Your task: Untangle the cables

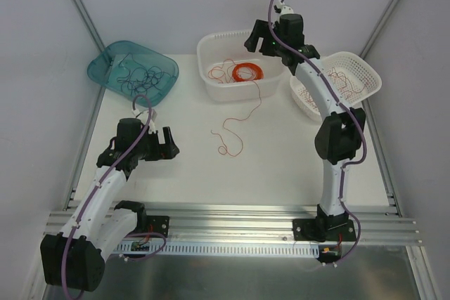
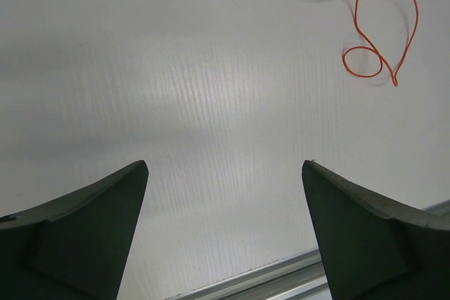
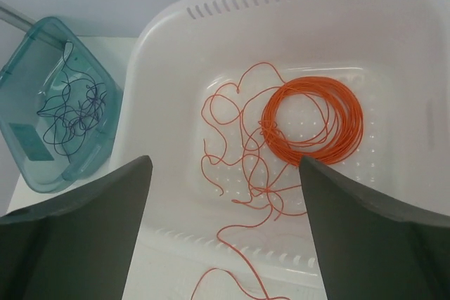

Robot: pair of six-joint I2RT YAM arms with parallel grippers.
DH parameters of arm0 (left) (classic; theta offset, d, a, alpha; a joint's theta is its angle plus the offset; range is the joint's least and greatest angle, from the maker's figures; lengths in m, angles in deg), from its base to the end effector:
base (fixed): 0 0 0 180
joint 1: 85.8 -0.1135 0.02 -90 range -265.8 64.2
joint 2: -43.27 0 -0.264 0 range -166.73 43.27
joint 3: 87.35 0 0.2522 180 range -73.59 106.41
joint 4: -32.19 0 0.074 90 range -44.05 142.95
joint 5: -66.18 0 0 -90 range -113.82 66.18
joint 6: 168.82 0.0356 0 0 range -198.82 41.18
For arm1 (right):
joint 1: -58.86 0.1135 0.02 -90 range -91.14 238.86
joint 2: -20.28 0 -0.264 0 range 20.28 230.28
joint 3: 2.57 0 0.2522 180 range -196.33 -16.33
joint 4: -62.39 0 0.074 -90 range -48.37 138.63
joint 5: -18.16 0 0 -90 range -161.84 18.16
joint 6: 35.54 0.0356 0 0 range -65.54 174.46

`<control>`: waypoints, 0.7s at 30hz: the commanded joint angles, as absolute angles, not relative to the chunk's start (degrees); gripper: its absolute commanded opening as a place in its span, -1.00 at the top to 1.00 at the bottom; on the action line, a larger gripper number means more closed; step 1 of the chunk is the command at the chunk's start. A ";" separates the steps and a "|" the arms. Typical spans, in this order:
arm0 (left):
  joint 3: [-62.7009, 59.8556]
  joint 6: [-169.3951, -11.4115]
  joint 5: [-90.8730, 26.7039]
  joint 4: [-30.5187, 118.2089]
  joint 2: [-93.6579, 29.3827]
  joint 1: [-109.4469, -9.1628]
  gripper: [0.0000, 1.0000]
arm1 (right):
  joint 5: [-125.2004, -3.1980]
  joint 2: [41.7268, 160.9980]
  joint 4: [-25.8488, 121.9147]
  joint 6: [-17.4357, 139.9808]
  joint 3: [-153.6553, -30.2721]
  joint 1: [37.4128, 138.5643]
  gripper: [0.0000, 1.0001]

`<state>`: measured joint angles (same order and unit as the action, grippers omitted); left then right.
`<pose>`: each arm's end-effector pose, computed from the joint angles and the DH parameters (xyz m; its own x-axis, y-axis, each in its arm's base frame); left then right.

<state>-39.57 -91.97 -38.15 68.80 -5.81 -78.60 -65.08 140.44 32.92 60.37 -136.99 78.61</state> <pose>0.1823 -0.0319 0.2406 -0.6653 -0.1381 -0.7337 0.1682 0.9297 -0.3276 0.4716 0.1738 0.3752 -0.2912 0.0041 -0.9567 -0.4147 0.9006 0.1301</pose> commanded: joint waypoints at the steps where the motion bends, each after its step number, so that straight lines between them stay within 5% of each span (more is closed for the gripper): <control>1: -39.40 -90.69 -37.27 67.13 -5.16 -77.89 -0.86 | -59.10 134.81 35.01 60.53 -135.26 78.55 -0.81; 15: -39.14 -91.13 -38.50 67.22 -6.57 -77.90 -0.86 | -57.42 116.00 27.09 50.24 -100.81 86.10 -0.80; 21: -39.31 -91.22 -38.33 67.22 -6.21 -77.89 -0.85 | -57.43 117.48 28.32 49.36 -91.49 90.67 -0.59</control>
<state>-39.57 -91.82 -38.22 68.73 -6.34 -78.60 -56.79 117.51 27.63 51.47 -94.46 89.45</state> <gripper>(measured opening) 0.926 0.817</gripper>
